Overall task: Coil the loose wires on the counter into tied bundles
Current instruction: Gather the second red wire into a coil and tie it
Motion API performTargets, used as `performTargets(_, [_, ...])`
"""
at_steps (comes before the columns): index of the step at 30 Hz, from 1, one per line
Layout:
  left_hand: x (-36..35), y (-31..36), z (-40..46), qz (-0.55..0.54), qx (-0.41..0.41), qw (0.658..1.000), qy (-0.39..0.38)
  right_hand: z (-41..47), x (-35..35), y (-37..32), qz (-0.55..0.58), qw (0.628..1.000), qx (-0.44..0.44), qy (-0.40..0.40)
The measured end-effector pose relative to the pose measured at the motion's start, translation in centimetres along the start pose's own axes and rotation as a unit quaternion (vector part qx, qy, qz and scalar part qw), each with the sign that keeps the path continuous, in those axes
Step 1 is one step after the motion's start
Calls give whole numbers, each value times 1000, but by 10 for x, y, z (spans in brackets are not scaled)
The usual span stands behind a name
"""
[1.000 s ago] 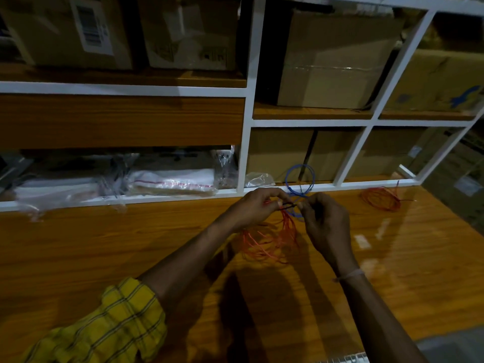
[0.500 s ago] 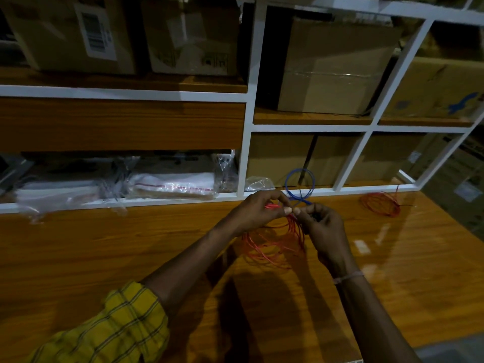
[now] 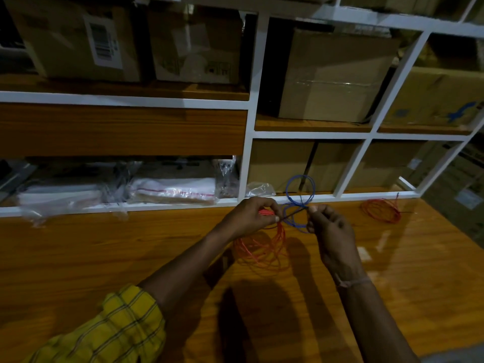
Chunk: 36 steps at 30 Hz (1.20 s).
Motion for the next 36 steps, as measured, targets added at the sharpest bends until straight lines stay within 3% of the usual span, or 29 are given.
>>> performTargets(4, [4,-10,-1,-33,5,999,2,1,-2,-2,79,995,-62,-22])
performTargets(9, [1,-21,0,-14,23,1000,7,2,-5,-10,-109,989,-19,-98])
performTargets(14, [-5,-27,-2,-2,31,999,-11,5,-14,-30,-297,941,98,-128])
performTargets(16, [-5,-27,0,15,31,999,-1,6,-19,-32,-304,934,128,-139])
performTargets(18, [-3,-27,3,22,32,999,8,7,-22,-29,-244,950,124,-152])
performTargets(25, [8,-29,9,-22,33,999,14,21,-16,1,17,995,19,-93])
performTargets(28, [3,-35,10,-148,77,986,10,35,-11,21,-9,998,-3,-66])
performTargets(32, [-8,-64,12,-309,178,934,-7,23,-18,63,-122,970,-128,-168])
performTargets(36, [-16,-98,10,-377,246,893,22,5,-24,103,-33,934,-254,-248])
Point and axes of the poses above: each hand's wrist, its own z-axis towards the middle knuckle, its own x-axis out of the back of the hand, y = z × x, the point moved 5 cm from there along z, towards the middle knuckle, and after that the axes turned 6 degrees about x, right-handed, at the moved point
